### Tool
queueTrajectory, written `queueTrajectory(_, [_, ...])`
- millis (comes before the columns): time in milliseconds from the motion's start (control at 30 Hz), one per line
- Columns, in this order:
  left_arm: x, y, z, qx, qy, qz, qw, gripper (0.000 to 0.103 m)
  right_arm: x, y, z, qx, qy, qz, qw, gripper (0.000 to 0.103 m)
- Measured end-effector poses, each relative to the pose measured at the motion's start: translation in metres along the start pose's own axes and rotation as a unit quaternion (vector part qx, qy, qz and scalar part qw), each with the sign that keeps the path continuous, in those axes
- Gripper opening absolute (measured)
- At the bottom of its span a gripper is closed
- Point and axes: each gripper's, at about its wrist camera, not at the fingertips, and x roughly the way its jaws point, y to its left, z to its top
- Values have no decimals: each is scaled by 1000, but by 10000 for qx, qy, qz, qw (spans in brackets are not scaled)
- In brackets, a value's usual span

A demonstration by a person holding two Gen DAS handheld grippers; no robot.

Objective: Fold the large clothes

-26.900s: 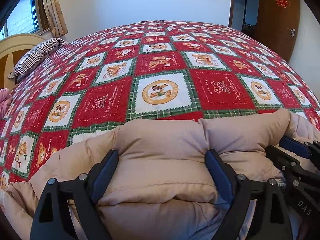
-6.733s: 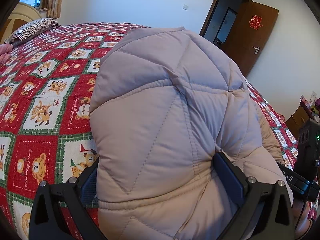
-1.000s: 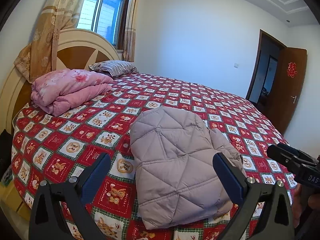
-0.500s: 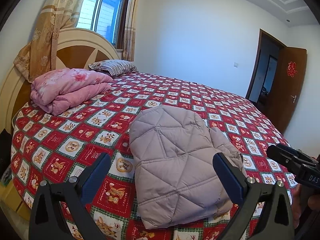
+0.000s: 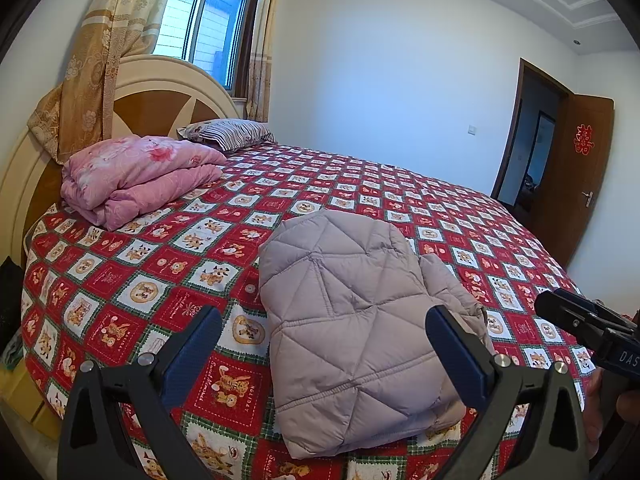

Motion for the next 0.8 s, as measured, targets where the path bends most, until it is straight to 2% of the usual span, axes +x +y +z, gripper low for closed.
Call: queueTrajectory(800, [1, -3, -1, 200, -2, 142, 9997, 102, 0, 1, -1, -6, -19, -4, 10000, 94])
